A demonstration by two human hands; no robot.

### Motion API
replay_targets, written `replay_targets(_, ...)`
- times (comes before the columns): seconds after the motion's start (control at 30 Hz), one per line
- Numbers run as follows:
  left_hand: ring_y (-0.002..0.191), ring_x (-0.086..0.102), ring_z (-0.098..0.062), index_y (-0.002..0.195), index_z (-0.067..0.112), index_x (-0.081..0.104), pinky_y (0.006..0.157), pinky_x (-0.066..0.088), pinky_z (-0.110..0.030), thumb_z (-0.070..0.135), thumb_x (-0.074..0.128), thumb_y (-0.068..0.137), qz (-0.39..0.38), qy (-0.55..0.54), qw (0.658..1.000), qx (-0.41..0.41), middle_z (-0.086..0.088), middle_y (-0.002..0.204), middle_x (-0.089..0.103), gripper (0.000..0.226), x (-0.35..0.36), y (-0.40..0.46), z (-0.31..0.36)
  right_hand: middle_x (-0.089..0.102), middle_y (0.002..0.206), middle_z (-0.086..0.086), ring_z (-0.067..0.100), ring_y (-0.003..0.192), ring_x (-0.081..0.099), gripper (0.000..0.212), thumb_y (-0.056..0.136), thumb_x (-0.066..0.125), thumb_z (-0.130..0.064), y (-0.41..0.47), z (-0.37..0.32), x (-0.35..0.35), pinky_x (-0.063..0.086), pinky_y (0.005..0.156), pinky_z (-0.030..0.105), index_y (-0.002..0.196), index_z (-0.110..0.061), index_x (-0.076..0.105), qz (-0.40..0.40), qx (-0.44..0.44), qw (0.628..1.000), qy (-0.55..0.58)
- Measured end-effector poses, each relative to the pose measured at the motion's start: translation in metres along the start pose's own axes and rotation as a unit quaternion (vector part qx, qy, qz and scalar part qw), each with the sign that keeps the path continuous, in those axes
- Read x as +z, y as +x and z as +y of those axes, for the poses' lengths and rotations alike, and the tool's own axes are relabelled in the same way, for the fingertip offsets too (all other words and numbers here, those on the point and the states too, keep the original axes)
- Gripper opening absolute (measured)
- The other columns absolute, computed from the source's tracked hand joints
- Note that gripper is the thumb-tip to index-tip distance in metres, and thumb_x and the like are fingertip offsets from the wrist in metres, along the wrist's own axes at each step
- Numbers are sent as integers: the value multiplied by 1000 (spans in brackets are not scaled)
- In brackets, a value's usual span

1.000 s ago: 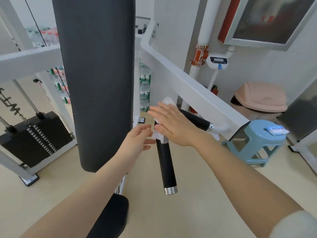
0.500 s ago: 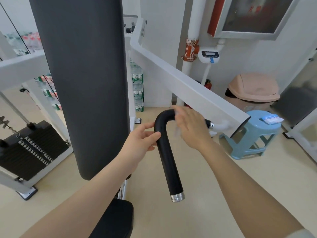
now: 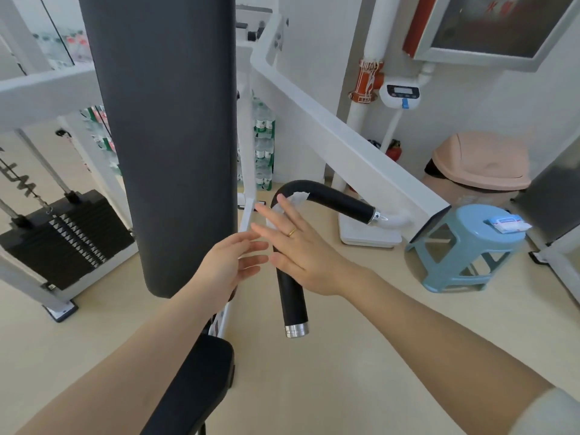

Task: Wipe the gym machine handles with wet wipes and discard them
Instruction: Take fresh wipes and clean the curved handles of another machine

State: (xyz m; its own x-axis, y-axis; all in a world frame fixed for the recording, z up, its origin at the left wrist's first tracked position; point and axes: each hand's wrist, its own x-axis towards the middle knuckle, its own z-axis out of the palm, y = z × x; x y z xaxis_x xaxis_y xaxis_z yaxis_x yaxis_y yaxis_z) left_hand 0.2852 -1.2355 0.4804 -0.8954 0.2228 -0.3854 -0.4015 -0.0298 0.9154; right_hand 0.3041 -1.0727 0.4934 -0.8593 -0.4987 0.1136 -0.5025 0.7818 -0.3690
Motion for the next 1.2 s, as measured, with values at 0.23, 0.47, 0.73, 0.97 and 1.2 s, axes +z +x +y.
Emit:
replay_targets(0.23,86,67,-10,106,25,65,81,53,-27,22,45,97,-3,26,998,65,3,95,72,22,25,-38,-14,-29,145,-24,-6,133,-31,59,101,26,-28,-64,-37,28,-10,110,15,145,-25,-12,-28,61,937,342)
replay_targets(0.47,99,66,-8,95,37,71,87,48,-23,6,47,91,43,71,988,130,9,99,72,40,41,-61,-27,63,99,7,19,94,61,52,97,30,-49,-24,-21,17,45,96,38,125,-11,53,76,322,568,754)
replay_targets(0.73,93,66,-18,111,20,66,83,54,-28,14,52,92,89,63,989,103,-1,100,71,24,37,-72,-49,60,94,11,26,89,60,29,98,33,-21,-59,-44,41,50,77,29,99,-13,61,92,370,708,594)
replay_targets(0.97,87,61,-14,105,22,64,75,51,-23,13,44,96,141,38,985,94,0,99,66,23,-24,-94,-49,50,77,-17,-1,68,51,26,100,33,-21,-48,-94,29,39,61,12,108,-17,57,258,210,871,362)
replay_targets(1.2,107,58,-8,121,28,56,94,41,-29,34,47,94,69,96,984,134,10,116,64,29,-162,-145,-48,66,92,4,20,90,61,31,99,37,-24,29,-211,94,50,79,33,97,-18,67,49,201,745,635)
